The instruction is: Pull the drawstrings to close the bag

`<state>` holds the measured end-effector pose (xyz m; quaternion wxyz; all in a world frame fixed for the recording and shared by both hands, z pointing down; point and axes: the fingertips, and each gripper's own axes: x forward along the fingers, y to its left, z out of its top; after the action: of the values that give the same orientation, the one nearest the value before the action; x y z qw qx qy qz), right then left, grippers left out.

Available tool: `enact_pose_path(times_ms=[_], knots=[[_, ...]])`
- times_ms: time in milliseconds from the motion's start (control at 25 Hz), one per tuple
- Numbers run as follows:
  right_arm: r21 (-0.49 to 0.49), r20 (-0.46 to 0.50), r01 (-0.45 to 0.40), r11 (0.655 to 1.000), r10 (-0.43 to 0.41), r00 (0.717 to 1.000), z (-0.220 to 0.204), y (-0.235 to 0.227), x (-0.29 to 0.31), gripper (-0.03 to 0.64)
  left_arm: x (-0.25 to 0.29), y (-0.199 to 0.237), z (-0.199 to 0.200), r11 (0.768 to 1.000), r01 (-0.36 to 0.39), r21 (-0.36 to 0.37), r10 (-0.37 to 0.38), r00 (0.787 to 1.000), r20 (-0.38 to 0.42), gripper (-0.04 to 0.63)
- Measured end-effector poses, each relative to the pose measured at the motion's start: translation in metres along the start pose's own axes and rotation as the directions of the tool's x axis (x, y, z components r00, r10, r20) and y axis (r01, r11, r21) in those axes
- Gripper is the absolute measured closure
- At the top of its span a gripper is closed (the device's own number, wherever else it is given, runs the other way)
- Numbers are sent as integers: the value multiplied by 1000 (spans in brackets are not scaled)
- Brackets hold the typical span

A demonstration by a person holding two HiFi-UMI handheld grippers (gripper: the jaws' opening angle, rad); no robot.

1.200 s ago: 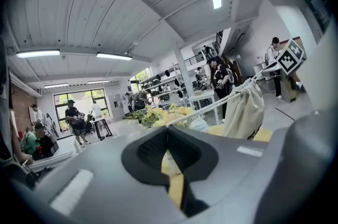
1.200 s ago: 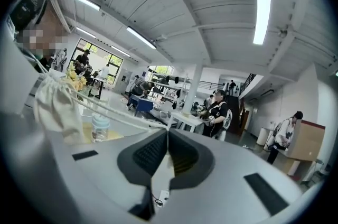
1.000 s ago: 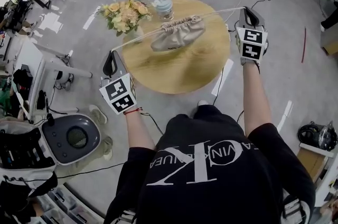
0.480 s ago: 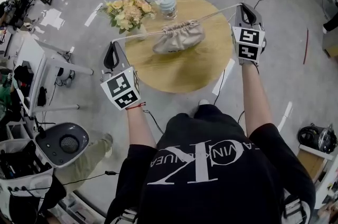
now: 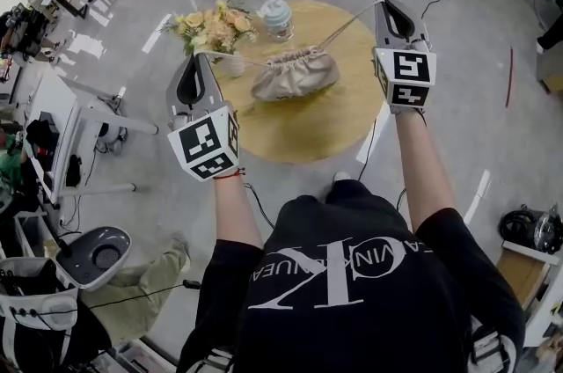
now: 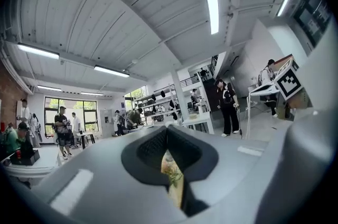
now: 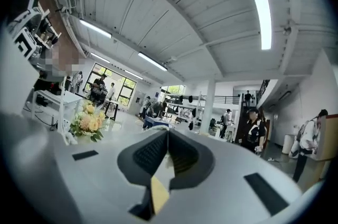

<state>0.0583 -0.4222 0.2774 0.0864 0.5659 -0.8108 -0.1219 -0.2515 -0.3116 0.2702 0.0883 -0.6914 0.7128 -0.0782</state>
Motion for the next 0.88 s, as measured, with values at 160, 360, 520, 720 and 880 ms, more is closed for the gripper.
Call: enact_pose_path(times_ms=[160,360,520,720,880], knots=[[-3,52,-18,1000,18,998,22,2,4,597,10,-11,23,1000,17,13,-18,999,47,583],[2,89,-35,999,35,995,38,5,10,597,22,-19,41,1000,31,5,-31,996,85,583],[1,113,-38,999,38,993,51,0,10,597,27,-24,55,999,35,-3,-34,993,111,584],[-2,143,-43,999,43,989,65,0,0,597,25,-30,71,999,42,11,-43,989,140,583],[1,167,-48,999,47,985,81,-3,2,597,30,-32,87,999,49,15,-51,986,160,583]])
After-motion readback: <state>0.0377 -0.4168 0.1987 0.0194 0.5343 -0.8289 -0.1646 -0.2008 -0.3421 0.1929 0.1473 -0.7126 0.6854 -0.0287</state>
